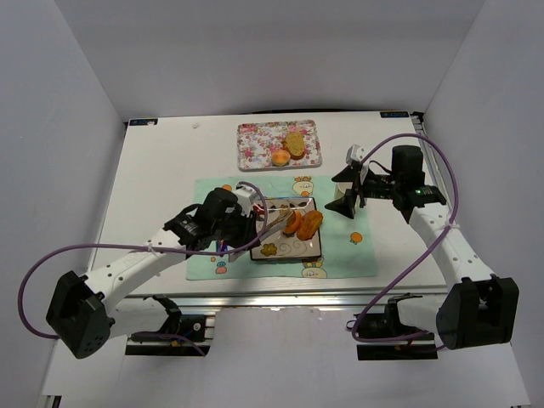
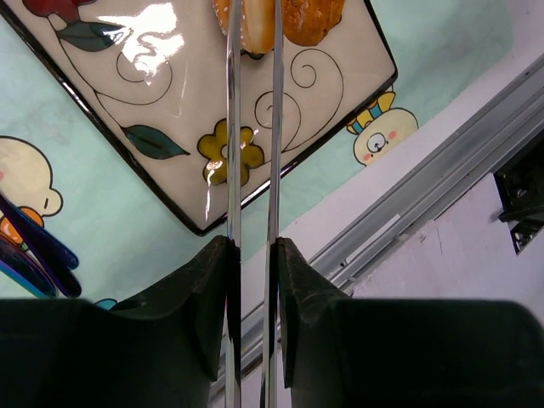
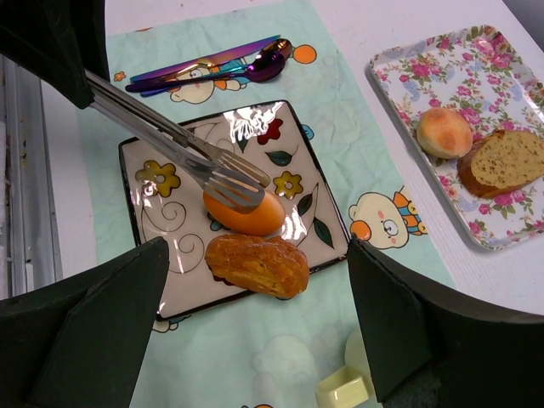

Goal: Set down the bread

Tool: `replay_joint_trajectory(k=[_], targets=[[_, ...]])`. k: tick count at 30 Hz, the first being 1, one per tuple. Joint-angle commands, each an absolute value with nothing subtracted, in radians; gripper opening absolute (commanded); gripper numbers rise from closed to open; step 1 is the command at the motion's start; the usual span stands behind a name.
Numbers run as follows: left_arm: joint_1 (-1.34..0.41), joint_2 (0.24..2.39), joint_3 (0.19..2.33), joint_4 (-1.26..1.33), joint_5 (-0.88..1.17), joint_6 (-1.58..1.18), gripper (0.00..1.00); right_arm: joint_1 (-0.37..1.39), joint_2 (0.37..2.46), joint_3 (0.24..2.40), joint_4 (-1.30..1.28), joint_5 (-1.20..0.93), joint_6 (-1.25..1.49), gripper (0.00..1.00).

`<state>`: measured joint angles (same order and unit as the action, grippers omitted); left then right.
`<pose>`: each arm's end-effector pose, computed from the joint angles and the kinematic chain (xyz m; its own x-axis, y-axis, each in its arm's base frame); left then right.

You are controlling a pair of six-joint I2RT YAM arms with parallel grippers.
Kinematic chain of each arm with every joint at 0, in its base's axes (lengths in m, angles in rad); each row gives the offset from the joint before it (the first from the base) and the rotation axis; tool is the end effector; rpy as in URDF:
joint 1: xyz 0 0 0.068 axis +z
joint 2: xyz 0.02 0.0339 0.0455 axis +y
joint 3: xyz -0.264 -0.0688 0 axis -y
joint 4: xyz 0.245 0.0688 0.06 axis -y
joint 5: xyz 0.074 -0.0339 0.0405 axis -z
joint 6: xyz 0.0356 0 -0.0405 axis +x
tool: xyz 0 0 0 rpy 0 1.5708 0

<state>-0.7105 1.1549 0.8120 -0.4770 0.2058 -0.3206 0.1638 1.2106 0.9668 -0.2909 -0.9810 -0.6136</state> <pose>0.1761 -0.1611 0.2496 -0.7605 0.2473 -0.6004 0.5316 0.7682 -0.3568 0.2516 0.0716 0.3118 0.0474 -0.3168 -0.9473 -0.9404 0.3055 -0.1492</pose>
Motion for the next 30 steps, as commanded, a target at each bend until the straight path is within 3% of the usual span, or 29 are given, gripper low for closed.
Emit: replay_joint_trajectory(k=[1, 3, 12, 22, 30], targets=[[-0.727, 1.137, 0.819, -0.463, 0.150, -0.341, 0.13, 0.160, 1.200, 1.008, -0.305, -1.015, -0.626, 0.89], [-0.729, 1.135, 0.828, -0.469, 0.138, -0.339, 0.28, 0.160, 1.195, 1.006, -0.307, -1.011, -0.627, 0.89], [-0.729, 1.086, 0.848, -0.482, 0.049, -0.365, 0.55, 0.160, 1.189, 0.992, -0.307, -1.008, -0.629, 0.89], [-0.723, 1.080, 0.871, -0.437, 0.020, -0.400, 0.55, 0.160, 1.200, 1.003, -0.311, -1.008, -0.632, 0.89], [-0.696, 1.074, 0.893, -0.379, 0.104, -0.416, 0.47, 0.160, 1.198, 1.003, -0.313, -1.011, -0.634, 0.89]])
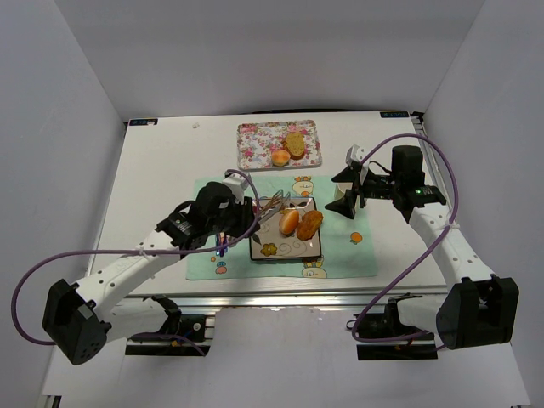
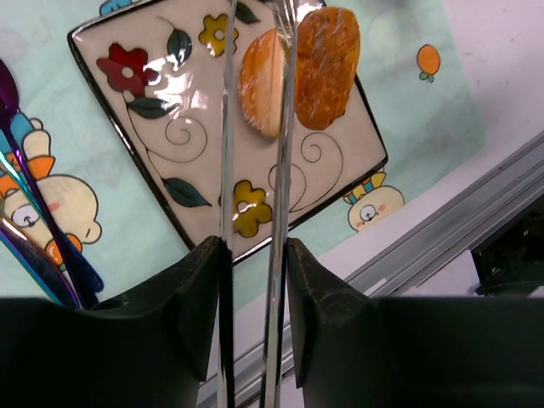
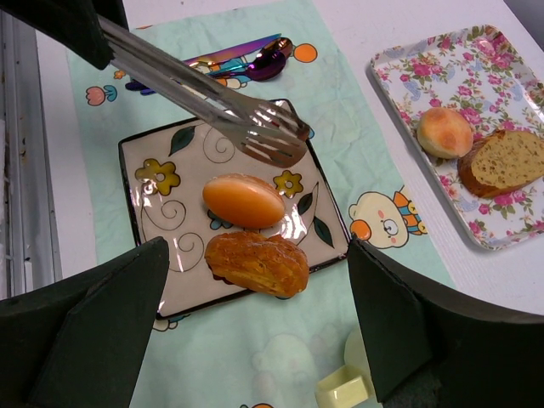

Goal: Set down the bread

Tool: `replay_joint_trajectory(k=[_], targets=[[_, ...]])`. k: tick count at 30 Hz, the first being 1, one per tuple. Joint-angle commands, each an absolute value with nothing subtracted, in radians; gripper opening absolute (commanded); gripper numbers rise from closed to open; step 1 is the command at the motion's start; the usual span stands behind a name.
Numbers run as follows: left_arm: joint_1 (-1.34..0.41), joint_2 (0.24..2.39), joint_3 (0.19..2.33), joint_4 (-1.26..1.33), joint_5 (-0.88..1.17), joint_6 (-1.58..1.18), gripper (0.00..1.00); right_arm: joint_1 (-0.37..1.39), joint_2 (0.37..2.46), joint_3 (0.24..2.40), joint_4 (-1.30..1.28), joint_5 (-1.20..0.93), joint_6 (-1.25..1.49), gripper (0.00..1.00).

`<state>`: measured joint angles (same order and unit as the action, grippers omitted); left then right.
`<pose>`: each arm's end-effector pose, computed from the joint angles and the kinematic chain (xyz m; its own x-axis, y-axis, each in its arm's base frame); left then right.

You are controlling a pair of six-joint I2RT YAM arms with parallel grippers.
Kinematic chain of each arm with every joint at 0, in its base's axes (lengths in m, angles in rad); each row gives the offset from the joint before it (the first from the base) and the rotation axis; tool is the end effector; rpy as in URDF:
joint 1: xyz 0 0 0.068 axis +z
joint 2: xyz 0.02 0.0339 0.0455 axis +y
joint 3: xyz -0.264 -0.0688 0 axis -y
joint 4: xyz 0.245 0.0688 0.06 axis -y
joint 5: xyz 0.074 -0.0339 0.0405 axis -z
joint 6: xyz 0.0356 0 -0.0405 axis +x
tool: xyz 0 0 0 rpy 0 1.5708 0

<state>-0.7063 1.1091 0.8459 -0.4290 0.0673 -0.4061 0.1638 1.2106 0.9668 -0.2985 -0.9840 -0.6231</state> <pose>0.1802 -0.1569 0.2742 -0.7174 0.0940 -0.6903 0.4393 0.8301 -0.3435 0.2511 0.0716 0.3113 0.0498 -0.3193 -0.9464 -0.9419 0.3001 -0.1508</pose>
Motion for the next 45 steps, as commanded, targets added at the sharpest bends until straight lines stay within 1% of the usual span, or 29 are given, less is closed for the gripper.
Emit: replay_joint_trajectory(k=[1, 2, 3, 6, 7, 9, 10, 14, 17, 18, 19, 24, 27, 28, 29, 30, 31, 34, 36, 38, 39, 40, 44, 45], targets=[[-0.690, 1.075, 0.894, -0.382, 0.109, -0.413, 0.44, 0.160, 1.198, 1.003, -0.313, -1.011, -0.632, 0.89], [-0.684, 1.077, 0.896, -0.388, 0.112, -0.413, 0.40, 0.160, 1.197, 1.003, -0.313, -1.009, -0.635, 0.89], [-0.678, 1.077, 0.900, -0.394, 0.110, -0.407, 0.25, 0.160, 1.197, 1.005, -0.313, -1.009, -0.635, 0.90], [-0.602, 1.071, 0.925, -0.486, 0.019, -0.370, 0.00, 0.160, 1.195, 1.003, -0.318, -1.008, -0.646, 0.90], [-0.525, 1.071, 0.927, -0.515, -0.027, -0.350, 0.00, 0.160, 1.193, 1.003, -0.322, -1.008, -0.650, 0.89], [-0.435, 1.068, 0.916, -0.545, -0.066, -0.263, 0.00, 0.160, 1.193, 0.999, -0.322, -1.009, -0.653, 0.89], [-0.349, 1.075, 0.907, -0.548, -0.087, -0.232, 0.00, 0.160, 1.195, 0.999, -0.322, -1.014, -0.653, 0.89], [-0.123, 1.146, 0.881, -0.467, -0.025, -0.042, 0.00, 0.160, 1.195, 1.002, -0.321, -1.020, -0.657, 0.89], [-0.046, 1.186, 0.799, -0.321, -0.009, 0.059, 0.00, 0.160, 1.195, 1.003, -0.319, -1.026, -0.655, 0.89], [-0.002, 1.196, 0.775, -0.278, 0.041, 0.064, 0.00, 0.160, 1.193, 1.005, -0.319, -1.028, -0.655, 0.89], [0.035, 1.204, 0.753, -0.205, 0.049, 0.064, 0.00, 0.160, 1.187, 1.005, -0.321, -1.029, -0.657, 0.89], [0.127, 1.298, 0.674, -0.111, 0.097, 0.100, 0.01, 0.160, 1.173, 0.992, -0.325, -1.022, -0.672, 0.89], [0.141, 1.336, 0.635, -0.068, 0.112, 0.100, 0.09, 0.160, 1.184, 0.996, -0.337, -0.999, -0.660, 0.89], [0.144, 1.344, 0.624, -0.049, 0.113, 0.085, 0.14, 0.160, 1.186, 0.996, -0.333, -0.986, -0.660, 0.89], [0.149, 1.342, 0.606, -0.040, 0.110, 0.074, 0.23, 0.160, 1.181, 0.991, -0.322, -0.983, -0.638, 0.89], [0.156, 1.341, 0.595, -0.032, 0.109, 0.065, 0.38, 0.161, 1.178, 0.985, -0.308, -0.977, -0.624, 0.89], [0.160, 1.339, 0.586, -0.025, 0.107, 0.058, 0.44, 0.160, 1.172, 0.973, -0.276, -0.967, -0.611, 0.89], [0.170, 1.325, 0.563, -0.035, 0.101, 0.048, 0.48, 0.163, 1.169, 0.960, -0.217, -0.925, -0.539, 0.90], [0.176, 1.310, 0.561, -0.052, 0.094, 0.045, 0.65, 0.161, 1.184, 0.968, -0.213, -0.878, -0.484, 0.90], [0.183, 1.283, 0.561, -0.060, 0.091, 0.032, 0.66, 0.161, 1.198, 0.994, -0.192, -0.829, -0.399, 0.89], [0.184, 1.273, 0.563, -0.063, 0.087, 0.026, 0.75, 0.161, 1.207, 1.006, -0.190, -0.798, -0.318, 0.89], [0.187, 1.263, 0.572, -0.070, 0.084, 0.015, 0.98, 0.161, 1.222, 1.018, -0.187, -0.734, -0.274, 0.89], [0.192, 1.203, 0.613, -0.086, 0.084, -0.064, 0.98, 0.161, 1.250, 1.083, -0.215, -0.585, -0.121, 0.89], [0.192, 1.187, 0.626, -0.090, 0.089, -0.080, 0.98, 0.163, 1.256, 1.110, -0.221, -0.519, -0.097, 0.89]])
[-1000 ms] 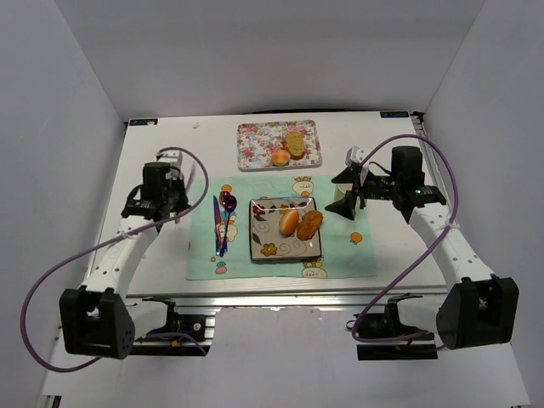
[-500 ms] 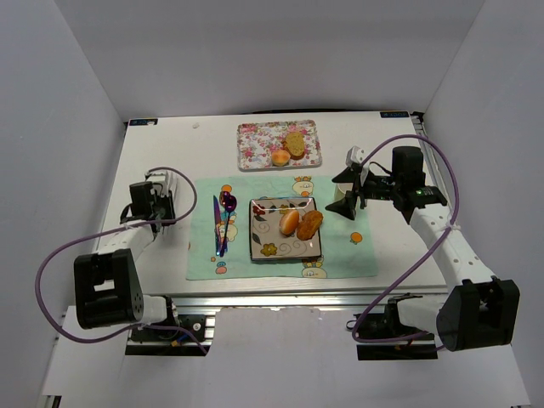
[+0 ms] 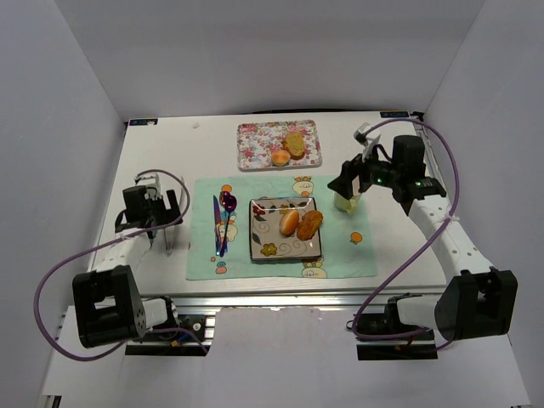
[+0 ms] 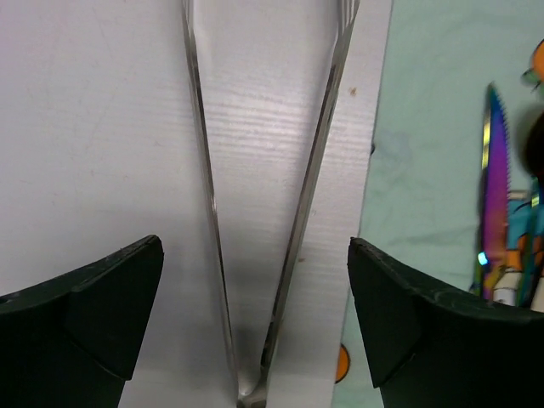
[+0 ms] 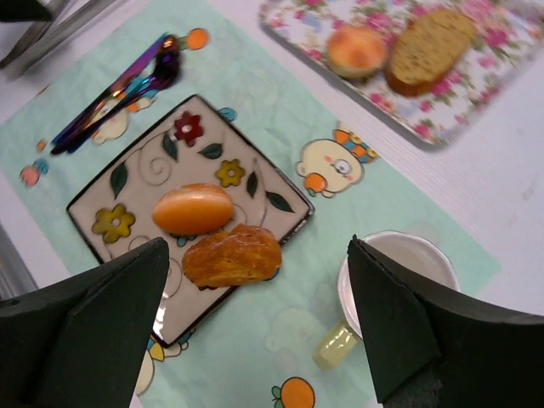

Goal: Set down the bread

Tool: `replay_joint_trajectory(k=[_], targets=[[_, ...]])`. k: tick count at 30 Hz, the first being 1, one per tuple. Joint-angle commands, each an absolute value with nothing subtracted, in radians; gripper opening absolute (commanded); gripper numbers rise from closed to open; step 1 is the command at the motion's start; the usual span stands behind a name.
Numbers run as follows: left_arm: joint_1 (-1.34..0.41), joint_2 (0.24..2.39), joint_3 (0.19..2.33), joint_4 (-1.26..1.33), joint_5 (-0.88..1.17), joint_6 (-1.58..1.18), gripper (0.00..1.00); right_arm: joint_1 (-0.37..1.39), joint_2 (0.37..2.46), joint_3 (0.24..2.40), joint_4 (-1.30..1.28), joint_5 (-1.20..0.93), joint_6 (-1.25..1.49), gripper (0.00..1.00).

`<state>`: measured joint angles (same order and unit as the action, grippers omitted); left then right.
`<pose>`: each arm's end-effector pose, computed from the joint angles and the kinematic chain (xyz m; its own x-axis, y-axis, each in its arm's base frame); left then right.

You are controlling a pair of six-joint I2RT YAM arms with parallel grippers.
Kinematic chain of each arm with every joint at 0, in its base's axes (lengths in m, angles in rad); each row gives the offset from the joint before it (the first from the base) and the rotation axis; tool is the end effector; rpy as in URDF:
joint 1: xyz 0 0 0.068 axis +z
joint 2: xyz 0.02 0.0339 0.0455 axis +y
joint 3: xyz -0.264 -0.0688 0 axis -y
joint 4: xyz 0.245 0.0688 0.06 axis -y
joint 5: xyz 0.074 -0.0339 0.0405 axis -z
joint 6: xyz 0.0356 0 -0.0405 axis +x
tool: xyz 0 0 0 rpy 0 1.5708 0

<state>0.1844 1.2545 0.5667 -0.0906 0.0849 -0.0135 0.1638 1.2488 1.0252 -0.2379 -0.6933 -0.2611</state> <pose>0.2396 0.0416 0.1784 -0.6885 -0.1421 -0.7112 -0.1326 0.9887 -0.0691 0.2720 0.0680 0.3230 -0.2463 -0.2420 -0.9385 -0.7800 0.6242 0.0438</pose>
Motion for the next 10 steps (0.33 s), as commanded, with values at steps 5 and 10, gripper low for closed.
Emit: replay_joint_trajectory(k=[5, 10], targets=[[0.192, 1.071, 0.710, -0.077, 0.167, -0.276, 0.98, 0.160, 1.276, 1.193, -0.285, -0.448, -0.055, 0.90], [0.192, 1.040, 0.726, -0.045, 0.271, -0.457, 0.98, 0.158, 1.262, 1.169, -0.209, -0.534, -0.078, 0.89]])
